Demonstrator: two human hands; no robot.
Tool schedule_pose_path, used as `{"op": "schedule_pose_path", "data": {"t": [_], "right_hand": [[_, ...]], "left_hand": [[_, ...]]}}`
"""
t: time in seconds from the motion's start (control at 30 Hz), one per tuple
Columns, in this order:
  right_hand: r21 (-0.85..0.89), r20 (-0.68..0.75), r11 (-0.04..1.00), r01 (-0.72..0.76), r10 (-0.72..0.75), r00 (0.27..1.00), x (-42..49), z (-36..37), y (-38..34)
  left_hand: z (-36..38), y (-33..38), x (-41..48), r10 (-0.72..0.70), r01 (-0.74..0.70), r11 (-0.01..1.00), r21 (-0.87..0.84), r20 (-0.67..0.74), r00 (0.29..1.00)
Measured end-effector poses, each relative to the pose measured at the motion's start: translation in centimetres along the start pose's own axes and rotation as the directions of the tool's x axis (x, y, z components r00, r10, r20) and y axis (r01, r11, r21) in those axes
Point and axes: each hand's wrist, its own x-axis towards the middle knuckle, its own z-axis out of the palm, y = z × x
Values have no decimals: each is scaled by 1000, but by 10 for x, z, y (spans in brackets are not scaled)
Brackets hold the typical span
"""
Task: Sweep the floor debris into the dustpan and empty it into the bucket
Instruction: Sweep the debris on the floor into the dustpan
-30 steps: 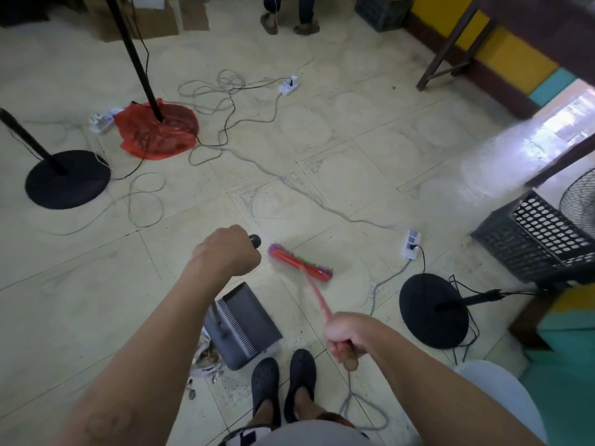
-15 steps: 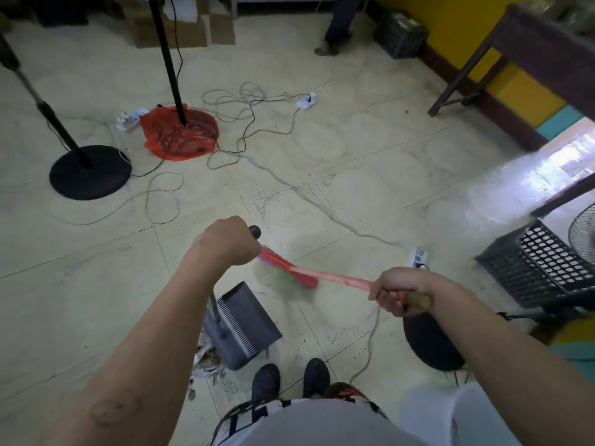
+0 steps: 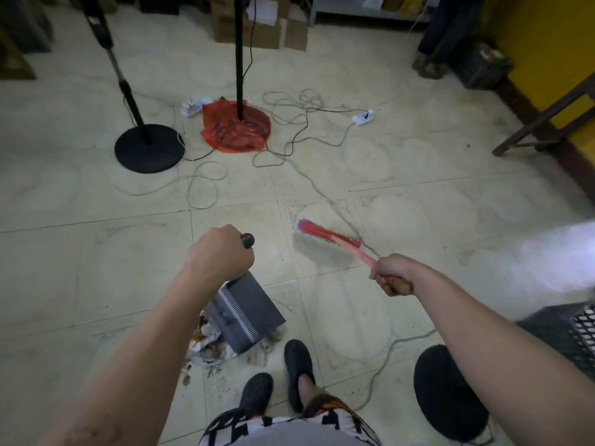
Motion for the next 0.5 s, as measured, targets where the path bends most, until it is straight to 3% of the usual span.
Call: {"op": "schedule_pose_path", "data": {"t": [0.3, 0.5], "right_hand": [[-161, 44, 979, 123, -118, 992, 83, -30, -67], [-329, 132, 906, 265, -233, 963, 129, -43, -102]], "left_hand": [[10, 46, 33, -152, 149, 988, -52, -60, 987], [10, 87, 63, -241, 230, 966, -115, -87, 967]]}}
